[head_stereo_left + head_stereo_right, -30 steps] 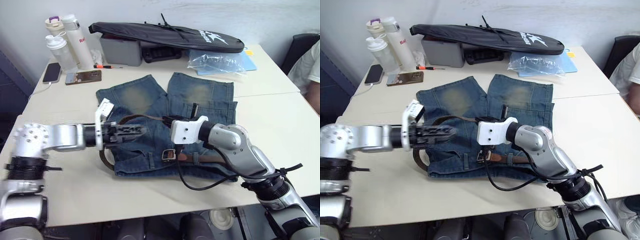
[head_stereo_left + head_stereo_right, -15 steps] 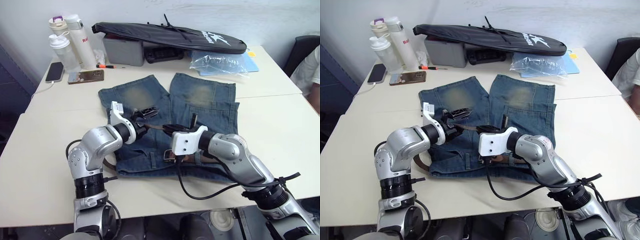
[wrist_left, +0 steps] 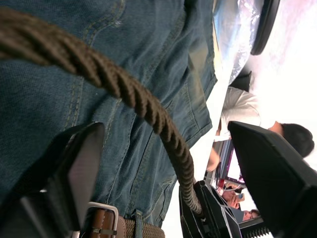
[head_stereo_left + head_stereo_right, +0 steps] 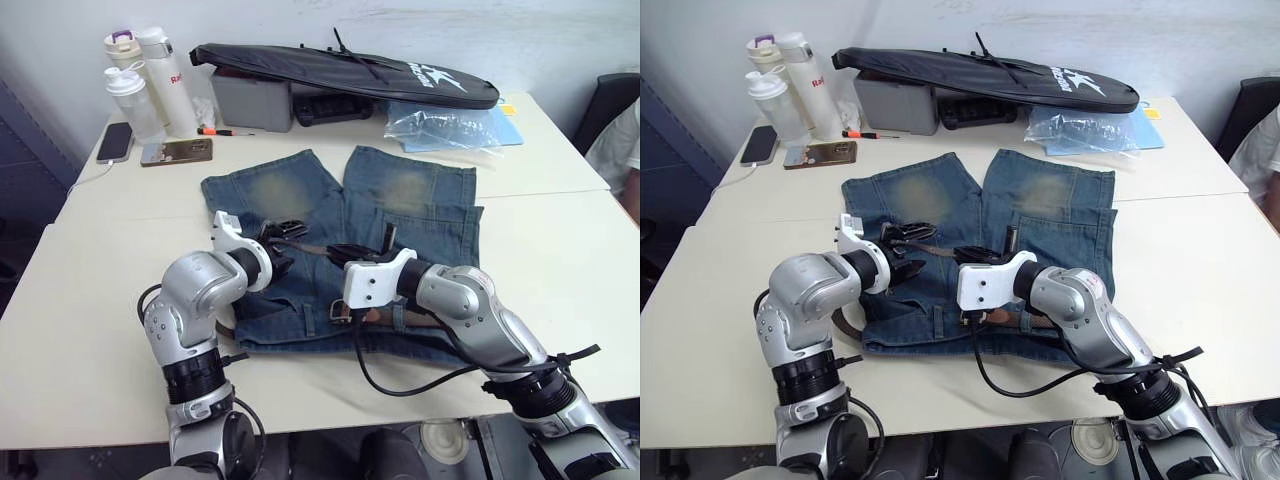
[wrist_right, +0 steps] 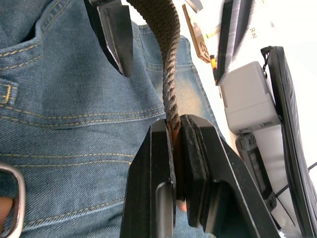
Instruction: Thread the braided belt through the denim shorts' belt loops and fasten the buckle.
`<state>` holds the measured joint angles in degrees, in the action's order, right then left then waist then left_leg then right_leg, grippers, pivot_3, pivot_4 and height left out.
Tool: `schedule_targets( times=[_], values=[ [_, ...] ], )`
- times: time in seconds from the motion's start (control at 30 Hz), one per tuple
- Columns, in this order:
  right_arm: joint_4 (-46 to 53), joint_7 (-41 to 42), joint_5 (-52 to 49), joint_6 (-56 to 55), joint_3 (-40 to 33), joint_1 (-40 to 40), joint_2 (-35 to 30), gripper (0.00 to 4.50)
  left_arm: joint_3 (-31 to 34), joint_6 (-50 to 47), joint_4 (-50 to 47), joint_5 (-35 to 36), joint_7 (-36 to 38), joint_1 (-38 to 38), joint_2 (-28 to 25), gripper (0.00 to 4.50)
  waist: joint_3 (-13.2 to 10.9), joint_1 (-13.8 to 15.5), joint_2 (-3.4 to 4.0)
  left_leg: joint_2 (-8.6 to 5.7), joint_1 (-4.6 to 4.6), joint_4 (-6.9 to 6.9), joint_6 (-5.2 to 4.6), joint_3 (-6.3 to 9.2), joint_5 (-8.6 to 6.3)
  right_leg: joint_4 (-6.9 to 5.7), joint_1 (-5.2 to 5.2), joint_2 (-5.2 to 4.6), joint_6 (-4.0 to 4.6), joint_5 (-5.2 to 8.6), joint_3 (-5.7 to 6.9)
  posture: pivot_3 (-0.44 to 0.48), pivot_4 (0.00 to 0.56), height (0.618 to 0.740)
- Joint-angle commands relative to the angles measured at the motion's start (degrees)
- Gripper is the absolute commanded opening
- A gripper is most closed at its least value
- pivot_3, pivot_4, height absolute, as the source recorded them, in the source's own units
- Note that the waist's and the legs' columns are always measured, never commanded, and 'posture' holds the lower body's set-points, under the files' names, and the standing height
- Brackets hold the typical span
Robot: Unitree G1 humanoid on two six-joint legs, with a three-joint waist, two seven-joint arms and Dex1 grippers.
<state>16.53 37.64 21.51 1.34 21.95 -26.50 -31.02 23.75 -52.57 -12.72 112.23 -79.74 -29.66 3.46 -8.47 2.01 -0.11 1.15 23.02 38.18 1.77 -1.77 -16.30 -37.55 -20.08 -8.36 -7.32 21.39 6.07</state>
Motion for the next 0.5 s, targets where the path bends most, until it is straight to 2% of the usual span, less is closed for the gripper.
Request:
schedule_targets(
  times=[0.03,0.13,0.2,0.37,0.47,0.5],
  values=[
    [1.89,-0.50,-0.21,-0.56,-2.03,-0.74,0.48,0.00,0.69,-0.16,-1.29,0.77,-0.28,0.33,0.60,2.27,0.00,0.12,0.00,0.00,0.00,0.00,0.00,0.00,0.00,0.00,0.00,0.00,0.00,0.00,0.00,0.000,0.150,0.652],
    [1.94,-0.49,-0.15,-0.64,-2.14,-0.54,0.38,0.00,0.64,-1.07,-0.45,0.77,0.80,0.44,0.70,0.83,0.00,0.50,0.00,0.00,0.01,0.00,0.00,-0.01,0.00,0.02,-0.01,0.00,0.00,0.00,0.00,0.000,0.150,0.652],
    [1.97,-0.47,-0.25,-0.63,-2.38,-0.29,0.33,0.00,0.81,-1.45,0.04,0.77,1.43,0.27,0.43,0.03,0.00,0.63,0.00,0.00,0.01,0.00,0.00,-0.03,0.00,0.03,-0.01,0.00,0.00,0.00,-0.01,0.000,0.150,0.652],
    [2.83,-0.19,-1.96,0.23,-3.39,0.43,0.68,0.00,1.53,-2.38,1.83,0.77,3.17,-0.66,-0.95,0.03,0.00,0.97,-0.01,0.00,0.01,0.00,0.01,-0.03,0.00,0.03,-0.02,0.00,0.00,0.00,-0.01,0.000,0.150,0.652],
    [5.15,2.86,-9.79,6.47,-6.12,1.34,2.53,0.00,2.22,-3.11,2.97,0.77,4.63,-1.53,-1.45,0.03,-0.02,1.05,-0.04,0.00,0.03,0.00,0.01,-0.03,0.00,0.04,-0.02,0.01,0.00,0.00,0.00,0.000,0.150,0.652],
    [6.03,4.16,-11.90,7.43,-7.07,1.37,2.29,0.46,2.36,-3.62,3.41,0.77,5.28,-1.75,-1.84,0.00,-0.02,1.10,-0.03,0.00,0.04,0.00,0.01,-0.02,0.00,0.04,-0.03,0.01,0.00,0.00,0.00,0.000,0.150,0.652]
  ],
)
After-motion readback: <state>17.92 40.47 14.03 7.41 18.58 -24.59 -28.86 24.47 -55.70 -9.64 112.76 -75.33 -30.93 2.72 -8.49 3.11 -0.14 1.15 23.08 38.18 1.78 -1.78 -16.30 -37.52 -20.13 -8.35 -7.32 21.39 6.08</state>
